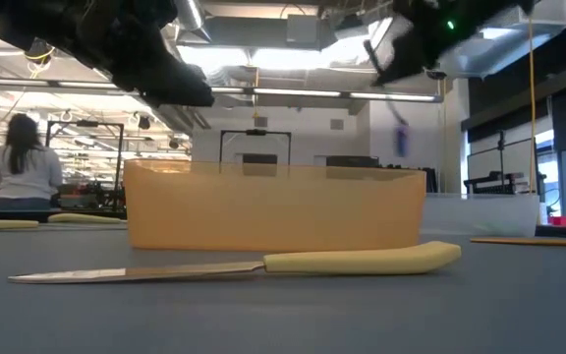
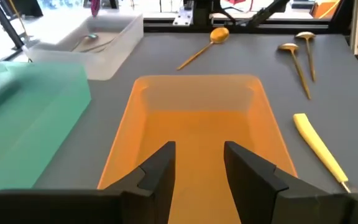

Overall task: Sort silverware by color (type)
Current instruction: Put the blue spoon into the transparent bin

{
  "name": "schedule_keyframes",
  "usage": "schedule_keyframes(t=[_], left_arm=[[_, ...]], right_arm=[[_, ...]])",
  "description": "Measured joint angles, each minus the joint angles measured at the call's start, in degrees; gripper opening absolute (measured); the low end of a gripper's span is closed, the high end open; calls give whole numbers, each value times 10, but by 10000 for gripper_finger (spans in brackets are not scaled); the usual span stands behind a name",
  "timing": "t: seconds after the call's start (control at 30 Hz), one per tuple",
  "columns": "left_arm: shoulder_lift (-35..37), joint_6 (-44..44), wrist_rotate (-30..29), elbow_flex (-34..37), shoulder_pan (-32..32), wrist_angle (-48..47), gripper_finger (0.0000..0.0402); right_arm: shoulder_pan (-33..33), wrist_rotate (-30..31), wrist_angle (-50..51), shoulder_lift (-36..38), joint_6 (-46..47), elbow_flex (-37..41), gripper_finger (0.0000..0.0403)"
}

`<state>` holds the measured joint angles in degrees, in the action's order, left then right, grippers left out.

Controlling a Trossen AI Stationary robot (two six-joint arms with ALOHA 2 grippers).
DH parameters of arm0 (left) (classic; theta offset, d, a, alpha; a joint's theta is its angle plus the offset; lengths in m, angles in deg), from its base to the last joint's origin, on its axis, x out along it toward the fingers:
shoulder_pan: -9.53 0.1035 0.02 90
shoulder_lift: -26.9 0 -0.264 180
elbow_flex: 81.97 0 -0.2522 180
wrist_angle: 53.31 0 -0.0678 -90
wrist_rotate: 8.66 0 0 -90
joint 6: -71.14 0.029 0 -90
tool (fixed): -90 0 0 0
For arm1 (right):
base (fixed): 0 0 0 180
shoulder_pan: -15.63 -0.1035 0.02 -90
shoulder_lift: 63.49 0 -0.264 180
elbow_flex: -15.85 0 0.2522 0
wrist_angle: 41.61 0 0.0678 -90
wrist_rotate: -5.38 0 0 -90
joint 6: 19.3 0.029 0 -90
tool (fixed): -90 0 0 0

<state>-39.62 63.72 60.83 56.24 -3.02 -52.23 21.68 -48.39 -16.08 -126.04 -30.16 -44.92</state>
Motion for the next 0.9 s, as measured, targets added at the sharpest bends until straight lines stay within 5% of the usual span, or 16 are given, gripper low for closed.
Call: schedule_keyframes(t=[0.2,0.7,0.9], left_arm=[[0,0,0,0,0,2,132],[0,0,4,0,0,2,132],[0,0,5,0,0,2,132]], right_arm=[[109,32,153,24,18,4,10],[301,-44,134,-27,27,86,20],[315,-67,131,-38,50,86,81]])
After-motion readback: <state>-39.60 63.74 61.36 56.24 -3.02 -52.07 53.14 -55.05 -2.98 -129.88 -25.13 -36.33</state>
